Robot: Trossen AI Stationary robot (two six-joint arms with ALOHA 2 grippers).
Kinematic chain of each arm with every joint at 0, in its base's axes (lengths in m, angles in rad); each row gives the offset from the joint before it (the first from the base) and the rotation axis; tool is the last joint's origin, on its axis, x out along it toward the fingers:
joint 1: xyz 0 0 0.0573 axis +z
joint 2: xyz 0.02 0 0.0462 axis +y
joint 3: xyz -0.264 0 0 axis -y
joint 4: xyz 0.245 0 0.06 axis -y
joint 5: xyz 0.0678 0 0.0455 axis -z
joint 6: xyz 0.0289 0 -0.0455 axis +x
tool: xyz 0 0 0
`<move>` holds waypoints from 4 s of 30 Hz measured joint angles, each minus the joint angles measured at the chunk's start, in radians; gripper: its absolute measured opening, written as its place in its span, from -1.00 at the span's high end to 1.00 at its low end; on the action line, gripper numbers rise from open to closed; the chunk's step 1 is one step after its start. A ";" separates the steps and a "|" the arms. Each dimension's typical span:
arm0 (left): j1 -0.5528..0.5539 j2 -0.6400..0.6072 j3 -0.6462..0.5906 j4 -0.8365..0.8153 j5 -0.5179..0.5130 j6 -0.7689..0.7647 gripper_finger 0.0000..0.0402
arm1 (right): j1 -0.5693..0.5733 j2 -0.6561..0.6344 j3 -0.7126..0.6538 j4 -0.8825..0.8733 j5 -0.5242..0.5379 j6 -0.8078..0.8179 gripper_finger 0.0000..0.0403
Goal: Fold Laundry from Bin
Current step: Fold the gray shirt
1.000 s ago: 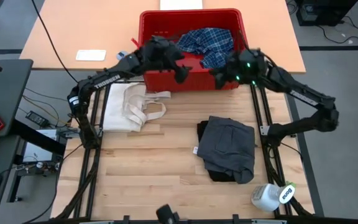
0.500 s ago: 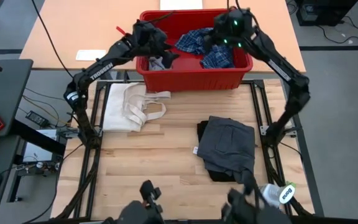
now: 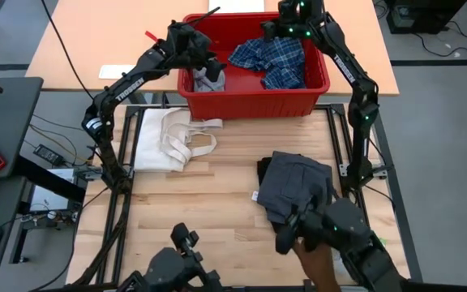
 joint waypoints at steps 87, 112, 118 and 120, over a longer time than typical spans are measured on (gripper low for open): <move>0.067 0.479 -0.006 0.053 -0.249 0.045 0.83 | -0.081 0.031 -0.286 0.208 -0.229 -0.057 -0.07; 0.025 0.404 -0.003 0.351 0.008 0.078 0.81 | -0.085 0.008 -0.286 0.100 -0.276 -0.078 -0.07; 0.030 0.363 -0.001 0.395 0.001 0.090 0.81 | -0.088 0.007 -0.286 0.110 -0.214 -0.130 -0.07; 0.038 0.344 -0.001 0.402 0.009 0.071 0.81 | -0.096 0.000 -0.286 0.096 -0.213 -0.117 -0.07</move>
